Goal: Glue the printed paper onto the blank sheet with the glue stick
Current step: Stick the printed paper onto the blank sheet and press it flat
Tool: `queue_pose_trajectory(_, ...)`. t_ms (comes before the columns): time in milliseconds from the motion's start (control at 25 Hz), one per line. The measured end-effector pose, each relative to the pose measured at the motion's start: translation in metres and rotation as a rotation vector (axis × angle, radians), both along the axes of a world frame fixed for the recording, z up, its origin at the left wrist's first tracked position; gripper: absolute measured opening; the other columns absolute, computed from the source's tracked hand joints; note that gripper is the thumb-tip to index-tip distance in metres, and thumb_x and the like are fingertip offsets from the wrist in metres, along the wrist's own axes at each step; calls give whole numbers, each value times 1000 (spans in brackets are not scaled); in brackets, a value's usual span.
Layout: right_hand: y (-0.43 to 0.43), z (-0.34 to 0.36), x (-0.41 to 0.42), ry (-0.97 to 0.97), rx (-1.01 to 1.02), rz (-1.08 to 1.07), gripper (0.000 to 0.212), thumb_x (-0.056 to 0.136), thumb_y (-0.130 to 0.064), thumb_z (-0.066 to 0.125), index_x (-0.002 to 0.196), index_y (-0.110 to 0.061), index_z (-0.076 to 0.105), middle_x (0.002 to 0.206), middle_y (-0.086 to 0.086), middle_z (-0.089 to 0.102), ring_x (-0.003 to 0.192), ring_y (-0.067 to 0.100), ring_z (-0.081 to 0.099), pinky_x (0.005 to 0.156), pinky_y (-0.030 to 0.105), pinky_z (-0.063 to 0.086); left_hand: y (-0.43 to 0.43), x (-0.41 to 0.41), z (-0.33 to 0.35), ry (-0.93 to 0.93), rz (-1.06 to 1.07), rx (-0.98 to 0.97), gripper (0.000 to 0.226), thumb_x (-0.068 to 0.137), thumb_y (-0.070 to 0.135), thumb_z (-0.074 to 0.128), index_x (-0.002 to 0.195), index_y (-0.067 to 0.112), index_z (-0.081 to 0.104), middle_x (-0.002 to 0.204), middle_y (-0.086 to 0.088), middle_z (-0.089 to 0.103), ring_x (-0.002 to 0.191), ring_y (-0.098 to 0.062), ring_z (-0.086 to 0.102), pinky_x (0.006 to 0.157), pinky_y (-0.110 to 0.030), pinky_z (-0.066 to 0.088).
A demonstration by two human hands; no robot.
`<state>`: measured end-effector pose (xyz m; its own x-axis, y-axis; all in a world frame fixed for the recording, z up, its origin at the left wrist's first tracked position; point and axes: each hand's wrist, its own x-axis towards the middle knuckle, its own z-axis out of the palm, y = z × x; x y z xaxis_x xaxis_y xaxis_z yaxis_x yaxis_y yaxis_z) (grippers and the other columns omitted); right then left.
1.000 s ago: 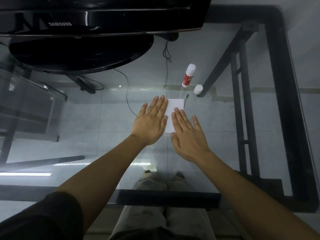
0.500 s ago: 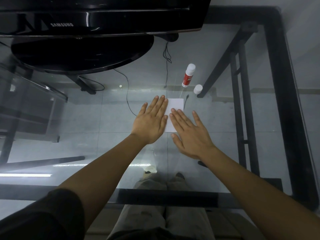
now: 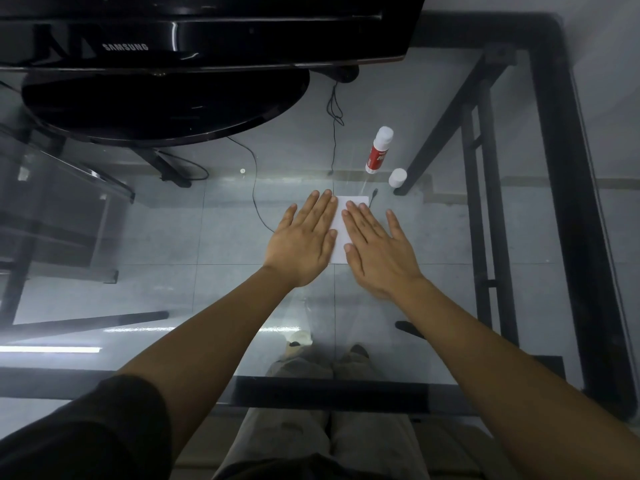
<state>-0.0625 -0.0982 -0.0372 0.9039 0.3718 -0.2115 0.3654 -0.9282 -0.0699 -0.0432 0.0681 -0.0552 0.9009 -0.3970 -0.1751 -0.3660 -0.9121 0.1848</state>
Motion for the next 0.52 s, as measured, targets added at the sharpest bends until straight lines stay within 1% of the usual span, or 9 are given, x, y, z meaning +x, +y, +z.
queue_pose_trajectory(120, 3, -7, 5, -19, -38, -39, 58, 95, -39, 10, 143, -14, -12, 157, 4, -5, 142, 16, -8, 108, 42, -16, 0, 0, 0, 2, 2, 2, 58, 95, 43, 2, 147, 17, -4, 158, -1, 0, 143, -14, -7, 113, -35, -6)
queue_pose_trajectory(320, -1, -9, 1, -57, -78, -129, 58, 96, -37, 12, 144, -13, -10, 157, 4, -3, 143, 19, -5, 108, 44, -15, 0, 0, 0, -5, 3, -7, 59, 95, 43, 1, 147, 16, -2, 158, -1, 1, 143, -13, -7, 113, -35, -5)
queue_pose_trajectory(400, -2, -9, 2, -57, -56, -120, 58, 95, -36, 13, 142, -13, -13, 157, 5, -4, 143, 19, -5, 109, 44, -14, 0, 0, -1, -7, 4, -10, 58, 95, 43, 3, 147, 16, -2, 158, -1, 1, 141, -11, -10, 113, -35, -5)
queue_pose_trajectory(520, -6, -9, 5, -35, -8, -63, 59, 95, -33, 17, 144, -14, -8, 157, 3, -3, 143, 17, -6, 110, 42, -11, 0, 0, -3, -9, 8, -14, 57, 96, 42, 5, 147, 17, -1, 158, -1, 2, 138, -8, -13, 113, -35, -6)
